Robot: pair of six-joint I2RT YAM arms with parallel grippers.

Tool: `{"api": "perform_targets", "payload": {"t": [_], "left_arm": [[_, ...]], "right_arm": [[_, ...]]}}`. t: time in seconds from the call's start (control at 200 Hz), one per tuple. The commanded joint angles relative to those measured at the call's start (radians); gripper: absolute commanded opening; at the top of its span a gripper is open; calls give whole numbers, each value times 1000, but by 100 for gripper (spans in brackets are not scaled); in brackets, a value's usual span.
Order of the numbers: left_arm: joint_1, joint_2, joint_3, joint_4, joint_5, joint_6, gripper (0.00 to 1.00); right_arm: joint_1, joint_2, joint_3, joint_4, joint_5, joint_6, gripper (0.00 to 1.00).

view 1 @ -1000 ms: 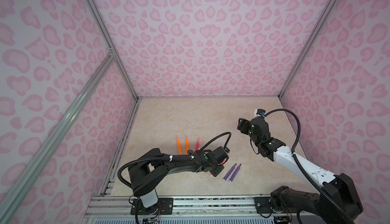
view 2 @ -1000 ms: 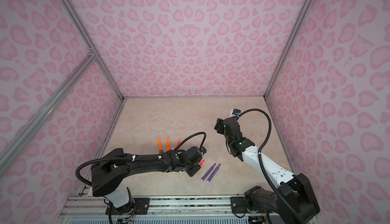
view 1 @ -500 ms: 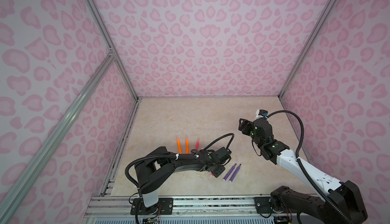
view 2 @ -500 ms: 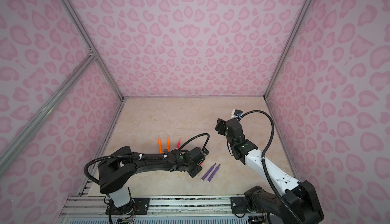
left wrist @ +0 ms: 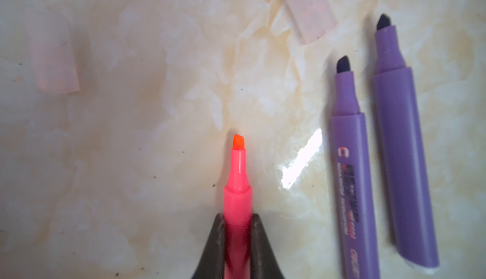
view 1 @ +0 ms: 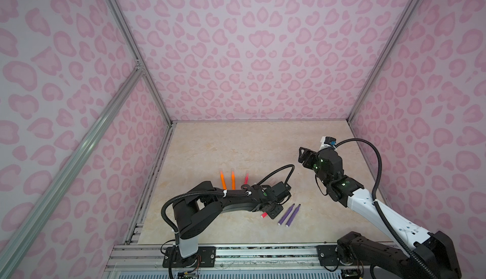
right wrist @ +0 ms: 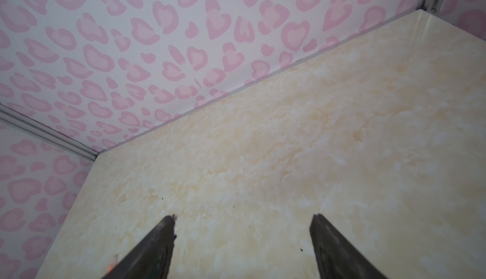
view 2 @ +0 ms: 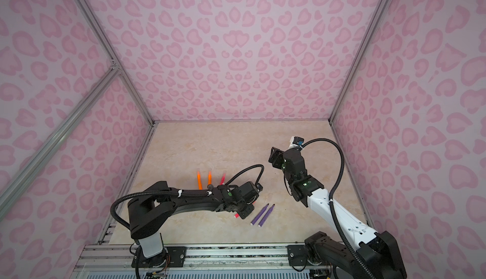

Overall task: Insert the pens into the pen caps
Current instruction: 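Move the left gripper to the thin pink marker and grasp it, then lift the thin pink marker upright with the left gripper while the right approaches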

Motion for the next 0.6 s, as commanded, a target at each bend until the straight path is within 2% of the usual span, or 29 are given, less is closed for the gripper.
{"api": "perform_targets", "payload": {"t": [0.0, 0.135, 0.25, 0.31, 0.385, 0.485, 0.6], "left_arm": [[2, -12, -12, -40, 5, -11, 3], [29, -102, -51, -5, -84, -72, 3], [117, -290, -175, 102, -47, -128, 3], [172, -406, -254, 158, -26, -150, 3], [216, -538, -335, 204, -58, -175, 3], [236, -681, -421, 262, -93, -192, 3], [251, -783, -475, 299, -116, -208, 3]], "right_arm": [[-1, 5, -1, -3, 15, 8, 82], [2, 5, -36, 53, -49, 25, 81], [39, 35, -36, 104, -76, 58, 82], [78, 60, -27, 125, -73, 56, 82], [139, 95, -25, 167, -69, 59, 83], [233, 153, -21, 241, -86, 76, 83], [332, 230, 24, 285, -106, 89, 80]]}}
